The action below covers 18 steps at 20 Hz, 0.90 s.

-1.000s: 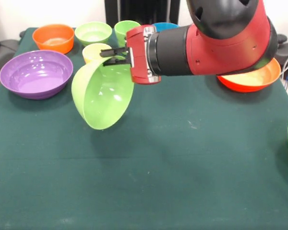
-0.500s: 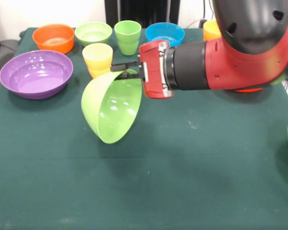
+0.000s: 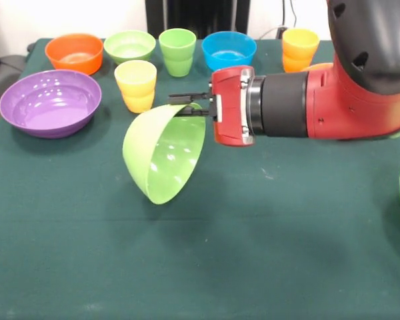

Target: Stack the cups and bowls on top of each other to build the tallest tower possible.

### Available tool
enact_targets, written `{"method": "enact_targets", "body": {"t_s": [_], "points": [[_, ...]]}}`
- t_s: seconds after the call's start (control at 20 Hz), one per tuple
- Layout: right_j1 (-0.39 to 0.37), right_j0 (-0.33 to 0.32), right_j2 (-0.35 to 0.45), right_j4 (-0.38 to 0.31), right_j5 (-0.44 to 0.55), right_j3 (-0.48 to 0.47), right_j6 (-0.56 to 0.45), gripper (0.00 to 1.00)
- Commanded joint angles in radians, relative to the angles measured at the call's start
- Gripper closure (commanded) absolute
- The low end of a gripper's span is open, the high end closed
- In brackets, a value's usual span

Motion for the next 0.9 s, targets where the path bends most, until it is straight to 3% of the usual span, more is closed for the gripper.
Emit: {"method": "enact_targets", "body": {"t_s": [0.05,0.3,0.35,0.9], "points": [[0.069,0.002,0.036,0.010,0.115,-0.095,-0.064,1.00],[0.058,-0.008,0.057,0.072,0.128,-0.079,-0.011,1.00],[0.059,-0.006,0.050,0.079,0.129,-0.079,-0.012,0.00],[0.016,-0.043,0.056,0.200,0.073,-0.012,0.018,0.00]]}}
